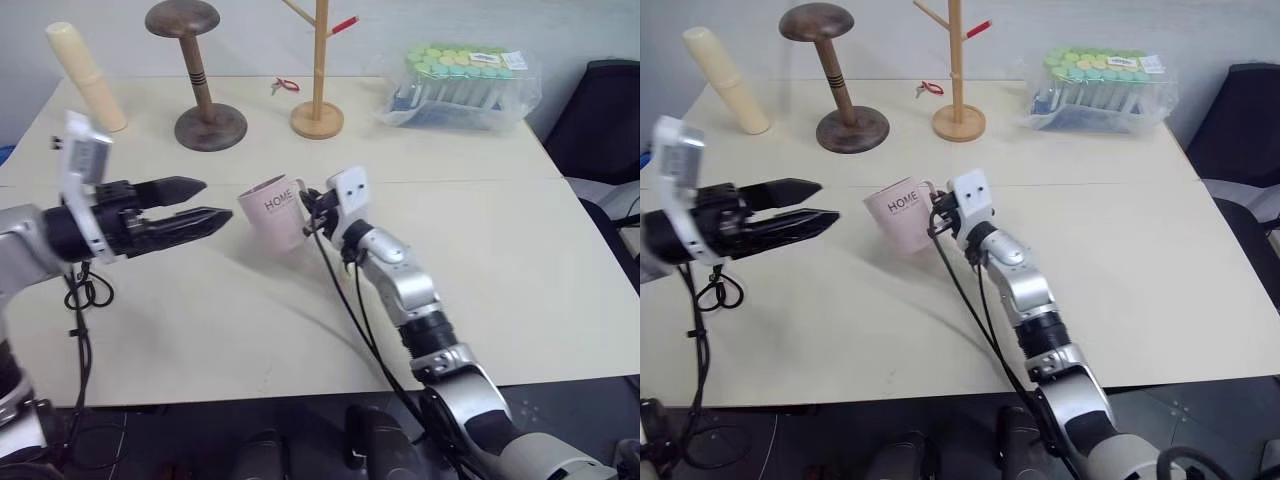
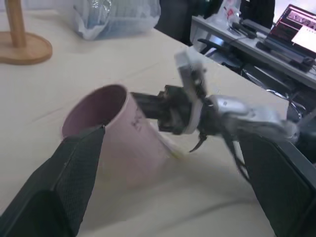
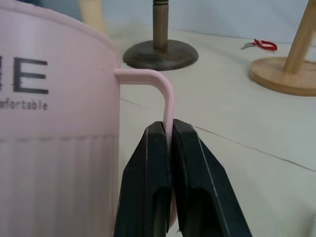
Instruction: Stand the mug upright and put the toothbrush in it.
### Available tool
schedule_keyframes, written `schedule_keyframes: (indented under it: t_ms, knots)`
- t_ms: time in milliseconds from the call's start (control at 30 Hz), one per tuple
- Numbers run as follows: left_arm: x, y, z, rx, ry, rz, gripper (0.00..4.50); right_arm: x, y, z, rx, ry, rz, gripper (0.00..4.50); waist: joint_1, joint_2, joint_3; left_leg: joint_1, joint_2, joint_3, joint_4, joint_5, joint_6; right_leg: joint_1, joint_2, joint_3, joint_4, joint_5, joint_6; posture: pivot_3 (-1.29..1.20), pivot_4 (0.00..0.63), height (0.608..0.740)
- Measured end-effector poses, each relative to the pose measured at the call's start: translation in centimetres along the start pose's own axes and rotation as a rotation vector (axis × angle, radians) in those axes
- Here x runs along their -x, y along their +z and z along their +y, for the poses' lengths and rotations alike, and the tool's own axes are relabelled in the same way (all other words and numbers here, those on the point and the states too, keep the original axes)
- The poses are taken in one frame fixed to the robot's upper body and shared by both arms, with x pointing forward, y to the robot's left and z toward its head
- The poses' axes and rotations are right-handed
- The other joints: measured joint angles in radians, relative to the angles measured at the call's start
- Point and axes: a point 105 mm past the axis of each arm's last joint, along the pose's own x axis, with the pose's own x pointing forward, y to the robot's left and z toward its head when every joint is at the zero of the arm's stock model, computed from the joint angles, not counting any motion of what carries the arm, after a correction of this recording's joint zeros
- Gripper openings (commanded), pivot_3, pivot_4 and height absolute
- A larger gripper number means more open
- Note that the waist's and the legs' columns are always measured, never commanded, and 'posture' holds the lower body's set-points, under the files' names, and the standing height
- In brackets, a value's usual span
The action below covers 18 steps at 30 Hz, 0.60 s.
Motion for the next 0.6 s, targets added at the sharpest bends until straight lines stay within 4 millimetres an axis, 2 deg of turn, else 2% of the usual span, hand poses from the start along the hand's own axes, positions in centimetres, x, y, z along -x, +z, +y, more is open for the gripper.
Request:
schedule_keyframes:
  t_ms: [100, 233, 267, 300, 467, 600]
  knots:
    - [1.7, -1.0, -0.3, 0.005, 0.047, 0.088, 4.5, -0.3, -0.8, -0.5, 0.029, -0.033, -0.018, 0.02, -0.014, 0.0, 0.0, 0.0, 0.0, -0.003, -0.001, 0.0, 0.0, 0.001, 0.0, -0.001, 0.0, 0.0, -0.001, 0.0, 0.15, 0.74]
    - [3.0, -1.7, -0.2, -0.002, 0.09, 0.15, 4.5, 0.6, -1.8, -0.4, 0.054, -0.01, -0.049, 0.02, -0.024, 0.001, 0.0, 0.0, 0.001, -0.005, -0.001, 0.0, -0.001, 0.001, 0.001, -0.001, 0.0, -0.001, -0.001, 0.0, 0.15, 0.74]
    - [3.2, -1.9, 0.0, -0.009, 0.104, 0.162, 4.5, 0.8, -2.0, -0.2, 0.065, 0.011, -0.054, 0.55, -0.025, 0.001, 0.001, 0.001, 0.001, -0.004, -0.002, 0.001, -0.001, 0.001, 0.001, -0.001, 0.0, -0.001, -0.002, 0.0, 0.15, 0.74]
    - [3.4, -2.1, 0.2, -0.011, 0.115, 0.167, 4.5, 1.1, -2.3, -0.2, 0.075, 0.026, -0.05, 0.73, -0.024, 0.001, 0.001, 0.001, 0.001, -0.004, -0.002, 0.001, -0.001, 0.001, 0.001, -0.001, 0.0, -0.001, -0.002, 0.0, 0.15, 0.74]
    - [3.3, -2.2, 1.1, -0.029, 0.134, 0.15, 4.5, 2.6, -3.9, 0.2, 0.111, 0.099, -0.004, 2.46, -0.018, 0.001, 0.001, 0.0, 0.0, -0.005, -0.002, 0.001, -0.002, 0.001, 0.0, -0.001, 0.0, -0.001, -0.002, 0.0, 0.15, 0.74]
    - [1.9, -1.6, 0.8, -0.062, 0.078, 0.134, 4.5, 3.1, -3.1, 0.1, 0.182, 0.129, -0.01, 3.86, -0.018, 0.001, 0.001, 0.0, 0.0, -0.005, -0.001, 0.001, -0.002, 0.001, 0.0, -0.001, 0.0, -0.001, -0.002, 0.0, 0.15, 0.74]
